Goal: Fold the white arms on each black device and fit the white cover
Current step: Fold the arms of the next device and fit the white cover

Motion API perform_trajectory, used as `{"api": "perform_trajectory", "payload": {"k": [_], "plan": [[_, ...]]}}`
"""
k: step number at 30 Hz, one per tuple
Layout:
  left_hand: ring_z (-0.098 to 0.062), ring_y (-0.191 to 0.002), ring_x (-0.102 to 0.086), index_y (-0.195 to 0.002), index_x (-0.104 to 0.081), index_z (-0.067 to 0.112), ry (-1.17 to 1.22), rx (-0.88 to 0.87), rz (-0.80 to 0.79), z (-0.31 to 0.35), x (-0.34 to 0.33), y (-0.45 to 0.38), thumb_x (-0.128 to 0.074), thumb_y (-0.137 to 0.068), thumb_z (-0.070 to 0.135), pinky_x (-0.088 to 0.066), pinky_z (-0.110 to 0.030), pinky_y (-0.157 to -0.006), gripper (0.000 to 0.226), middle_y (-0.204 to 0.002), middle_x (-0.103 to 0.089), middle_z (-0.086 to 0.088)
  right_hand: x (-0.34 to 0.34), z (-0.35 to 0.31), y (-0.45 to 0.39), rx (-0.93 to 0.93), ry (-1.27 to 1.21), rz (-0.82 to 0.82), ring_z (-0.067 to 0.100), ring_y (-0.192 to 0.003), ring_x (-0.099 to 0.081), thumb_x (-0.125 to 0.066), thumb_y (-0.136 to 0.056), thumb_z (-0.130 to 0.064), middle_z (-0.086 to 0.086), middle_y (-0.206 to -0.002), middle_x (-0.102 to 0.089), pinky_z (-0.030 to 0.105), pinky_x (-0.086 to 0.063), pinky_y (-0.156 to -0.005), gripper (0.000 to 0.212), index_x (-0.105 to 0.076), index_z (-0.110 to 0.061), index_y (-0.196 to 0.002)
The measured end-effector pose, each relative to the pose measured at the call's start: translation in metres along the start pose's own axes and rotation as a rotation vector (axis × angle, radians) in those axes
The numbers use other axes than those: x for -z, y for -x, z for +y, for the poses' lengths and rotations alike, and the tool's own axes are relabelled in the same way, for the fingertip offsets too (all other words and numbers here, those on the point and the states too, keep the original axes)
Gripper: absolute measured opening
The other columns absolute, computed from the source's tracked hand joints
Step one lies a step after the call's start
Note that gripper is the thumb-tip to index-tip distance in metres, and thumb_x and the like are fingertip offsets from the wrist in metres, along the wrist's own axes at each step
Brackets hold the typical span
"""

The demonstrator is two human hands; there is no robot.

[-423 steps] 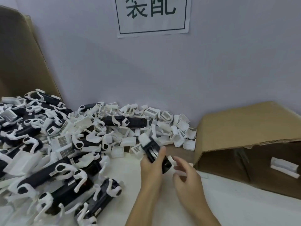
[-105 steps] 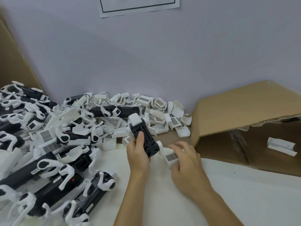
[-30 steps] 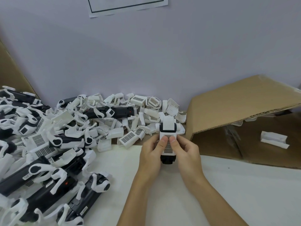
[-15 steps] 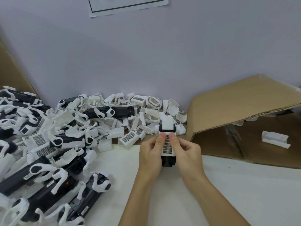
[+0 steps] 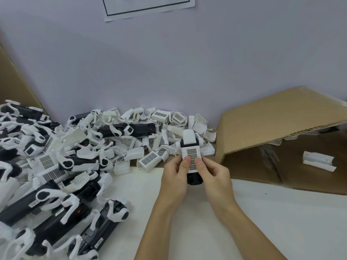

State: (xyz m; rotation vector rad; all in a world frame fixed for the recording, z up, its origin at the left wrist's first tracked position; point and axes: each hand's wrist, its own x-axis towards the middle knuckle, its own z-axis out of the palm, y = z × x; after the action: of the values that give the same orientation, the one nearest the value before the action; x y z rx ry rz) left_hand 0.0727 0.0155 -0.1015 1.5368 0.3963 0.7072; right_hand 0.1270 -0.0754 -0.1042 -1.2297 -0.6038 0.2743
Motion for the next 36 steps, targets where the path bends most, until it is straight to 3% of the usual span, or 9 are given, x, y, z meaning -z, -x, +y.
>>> {"api": "perform_trajectory", "payload": {"k": [4, 7, 12, 19, 23, 25, 27, 30, 36], "plan": [[-0.026, -0.096, -0.072, -0.106, -0.072, 0.011, -0.06, 0.008, 0.003, -0.002, 0.001, -0.001, -0.045, -0.106, 0.018, -0.056, -0.047, -0.09, 0.028, -0.096, -0.077, -0.01, -0.001, 0.0, 0.001, 0.069, 0.052, 0.014, 0.004, -0.09, -0.072, -0.06, -0.098, -0.018, -0.008, -0.092, -0.078, 0.014, -0.052, -0.072, 0.031, -0.077, -0.041, -0.089], [-0.02, -0.096, -0.072, -0.103, -0.074, 0.015, 0.019, 0.035, -0.007, 0.001, 0.003, -0.001, -0.047, -0.105, 0.019, -0.056, -0.035, -0.083, 0.027, -0.097, -0.077, -0.009, -0.003, 0.003, 0.001, 0.075, 0.047, 0.029, 0.003, -0.09, -0.072, -0.059, -0.099, -0.02, -0.008, -0.092, -0.078, 0.013, -0.052, -0.072, 0.024, -0.076, -0.035, -0.092], [-0.032, -0.108, -0.069, -0.119, -0.067, 0.005, 0.062, 0.051, -0.105, 0.0, 0.004, -0.001, -0.051, -0.102, 0.007, -0.054, -0.046, -0.097, 0.024, -0.11, -0.073, -0.017, 0.001, 0.008, -0.003, 0.019, 0.034, -0.001, 0.009, -0.094, -0.072, -0.051, -0.103, -0.017, -0.005, -0.095, -0.077, 0.015, -0.052, -0.075, 0.025, -0.076, -0.022, -0.103], [-0.024, -0.101, -0.072, -0.118, -0.069, 0.01, 0.029, 0.0, -0.065, -0.004, 0.001, -0.002, -0.055, -0.099, 0.003, -0.058, -0.031, -0.084, 0.024, -0.105, -0.076, -0.008, 0.0, 0.009, -0.002, 0.122, 0.127, 0.043, 0.003, -0.093, -0.071, -0.054, -0.102, -0.012, -0.014, -0.094, -0.077, 0.014, -0.052, -0.076, 0.032, -0.072, -0.039, -0.097], [-0.025, -0.103, -0.072, -0.113, -0.071, 0.009, 0.239, 0.059, 0.108, -0.004, -0.002, -0.005, -0.068, -0.09, 0.01, -0.057, -0.031, -0.086, 0.023, -0.105, -0.077, -0.009, 0.001, 0.015, -0.002, 0.142, 0.268, 0.148, 0.002, -0.101, -0.066, -0.062, -0.098, -0.019, -0.013, -0.104, -0.074, 0.016, -0.051, -0.085, 0.02, -0.071, -0.029, -0.112], [-0.028, -0.101, -0.072, -0.111, -0.071, 0.004, 0.422, 0.135, 0.197, -0.003, 0.002, -0.007, -0.07, -0.086, 0.023, -0.057, -0.036, -0.087, 0.032, -0.106, -0.076, -0.014, -0.002, 0.017, 0.0, 0.172, 0.421, 0.115, -0.001, -0.117, -0.057, -0.068, -0.092, -0.026, -0.017, -0.121, -0.063, 0.008, -0.041, -0.094, 0.034, -0.064, -0.023, -0.125], [-0.026, -0.095, -0.072, -0.109, -0.072, 0.002, 0.537, 0.205, 0.221, 0.0, 0.006, -0.009, -0.062, -0.092, 0.035, -0.058, -0.032, -0.073, 0.038, -0.107, -0.075, -0.016, -0.005, 0.019, 0.002, 0.195, 0.52, 0.016, -0.013, -0.125, -0.043, -0.069, -0.084, -0.04, -0.026, -0.13, -0.049, 0.002, -0.03, -0.099, 0.057, -0.054, -0.024, -0.137], [-0.025, -0.083, -0.069, -0.112, -0.069, 0.002, 0.697, 0.281, 0.139, 0.004, 0.006, -0.011, -0.051, -0.102, 0.024, -0.056, -0.029, -0.061, 0.031, -0.107, -0.072, -0.018, -0.003, 0.022, 0.0, 0.18, 0.531, 0.031, -0.006, -0.129, -0.041, -0.075, -0.085, -0.041, -0.019, -0.137, -0.045, 0.012, -0.033, -0.106, 0.066, -0.046, -0.024, -0.142], [-0.025, -0.084, -0.073, -0.11, -0.072, 0.001, 0.658, 0.232, 0.08, 0.008, 0.012, -0.008, -0.064, -0.089, 0.033, -0.061, -0.035, -0.066, 0.039, -0.103, -0.075, -0.015, 0.0, 0.019, 0.001, 0.242, 0.472, 0.161, -0.005, -0.116, -0.051, -0.068, -0.087, -0.041, -0.017, -0.123, -0.055, 0.001, -0.036, -0.089, 0.056, -0.054, -0.023, -0.138]]}}
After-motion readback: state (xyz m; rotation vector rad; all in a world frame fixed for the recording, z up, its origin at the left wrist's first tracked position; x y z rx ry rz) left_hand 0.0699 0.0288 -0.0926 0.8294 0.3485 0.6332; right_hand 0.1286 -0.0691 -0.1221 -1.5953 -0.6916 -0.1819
